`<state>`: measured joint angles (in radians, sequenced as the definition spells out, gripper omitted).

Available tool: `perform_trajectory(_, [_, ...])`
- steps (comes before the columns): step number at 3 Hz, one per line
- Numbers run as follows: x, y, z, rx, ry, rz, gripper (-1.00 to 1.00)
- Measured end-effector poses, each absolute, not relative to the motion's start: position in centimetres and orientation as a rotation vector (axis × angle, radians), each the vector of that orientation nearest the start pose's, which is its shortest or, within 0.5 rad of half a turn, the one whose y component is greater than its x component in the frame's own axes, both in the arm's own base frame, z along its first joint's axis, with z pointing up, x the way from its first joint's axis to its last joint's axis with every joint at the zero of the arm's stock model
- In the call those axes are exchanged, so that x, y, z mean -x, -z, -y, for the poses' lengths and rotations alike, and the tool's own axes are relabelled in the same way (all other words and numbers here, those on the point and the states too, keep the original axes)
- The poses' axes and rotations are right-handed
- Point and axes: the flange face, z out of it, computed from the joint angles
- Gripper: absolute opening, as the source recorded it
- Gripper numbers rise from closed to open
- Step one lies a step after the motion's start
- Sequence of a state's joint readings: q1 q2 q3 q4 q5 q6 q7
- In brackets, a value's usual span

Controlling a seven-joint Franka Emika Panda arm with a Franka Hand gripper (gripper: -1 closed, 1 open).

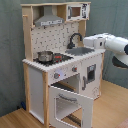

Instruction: Play with the kitchen

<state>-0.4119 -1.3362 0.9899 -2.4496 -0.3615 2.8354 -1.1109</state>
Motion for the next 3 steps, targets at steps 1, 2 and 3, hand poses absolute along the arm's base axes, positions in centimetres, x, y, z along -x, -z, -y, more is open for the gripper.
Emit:
perform_trajectory(1, [-24.5,-61.2,-35.4,-0.646,-0.494,-1.341,1.0])
perform_trajectory(2, [-26.3,-63.0,-33.3,-0.645,-0.512,-1.33,1.0])
perform_trajectory(3, [-28.3,-64.5,-31.2,-0.637,-0.527,-1.326,1.0])
